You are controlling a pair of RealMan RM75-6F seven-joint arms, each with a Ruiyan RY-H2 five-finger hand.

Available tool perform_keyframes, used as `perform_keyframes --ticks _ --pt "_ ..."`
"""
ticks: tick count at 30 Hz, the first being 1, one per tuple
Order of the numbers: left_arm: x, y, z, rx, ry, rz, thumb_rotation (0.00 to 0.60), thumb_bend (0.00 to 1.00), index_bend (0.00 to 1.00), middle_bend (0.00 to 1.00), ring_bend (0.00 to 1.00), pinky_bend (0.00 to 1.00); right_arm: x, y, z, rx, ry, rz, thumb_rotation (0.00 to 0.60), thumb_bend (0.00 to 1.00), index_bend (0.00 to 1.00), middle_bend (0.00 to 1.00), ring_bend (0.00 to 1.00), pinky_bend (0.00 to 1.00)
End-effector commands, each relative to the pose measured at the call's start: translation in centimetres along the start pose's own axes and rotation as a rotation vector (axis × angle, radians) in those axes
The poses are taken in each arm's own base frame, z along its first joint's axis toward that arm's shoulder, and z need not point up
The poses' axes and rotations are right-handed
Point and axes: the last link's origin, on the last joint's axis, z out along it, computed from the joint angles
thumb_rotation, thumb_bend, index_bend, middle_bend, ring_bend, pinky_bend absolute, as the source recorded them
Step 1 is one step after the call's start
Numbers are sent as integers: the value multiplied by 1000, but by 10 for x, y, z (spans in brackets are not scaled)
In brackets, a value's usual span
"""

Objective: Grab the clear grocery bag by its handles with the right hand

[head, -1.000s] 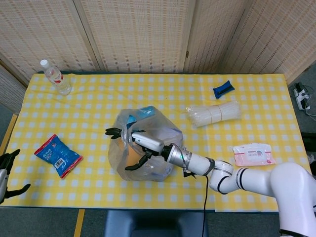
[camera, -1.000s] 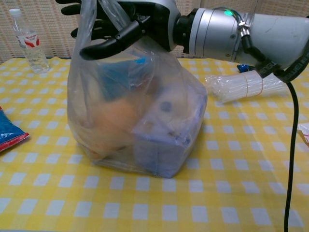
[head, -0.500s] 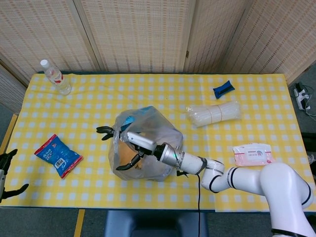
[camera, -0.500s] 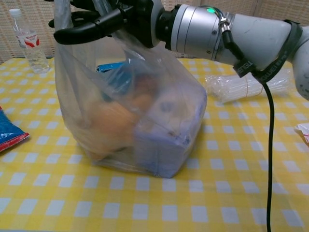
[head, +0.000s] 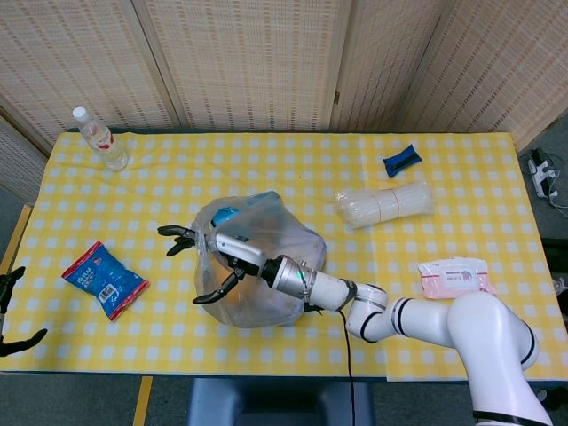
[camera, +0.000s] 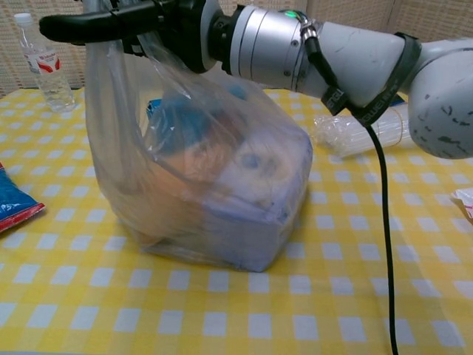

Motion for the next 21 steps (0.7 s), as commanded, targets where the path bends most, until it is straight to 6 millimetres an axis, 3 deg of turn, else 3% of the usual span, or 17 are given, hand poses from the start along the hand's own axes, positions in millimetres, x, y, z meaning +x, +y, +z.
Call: perform_keyframes --ticks 1,13,18,21 --pt "0 0 0 0 1 -2 600 192 0 182 122 14 -1 -2 2 35 -2 31 600 216 19 0 191 0" --pt "1 -2 -4 4 3 -7 600 193 0 182 122 14 -1 -13 2 133 7 119 600 216 19 47 197 0" --pt "1 -3 -3 6 3 -8 600 193 0 182 121 14 0 -16 2 155 31 240 600 216 28 80 184 9" --pt "1 -3 -3 5 2 -7 600 193 0 182 122 14 2 -19 3 167 45 354 600 216 40 102 182 70"
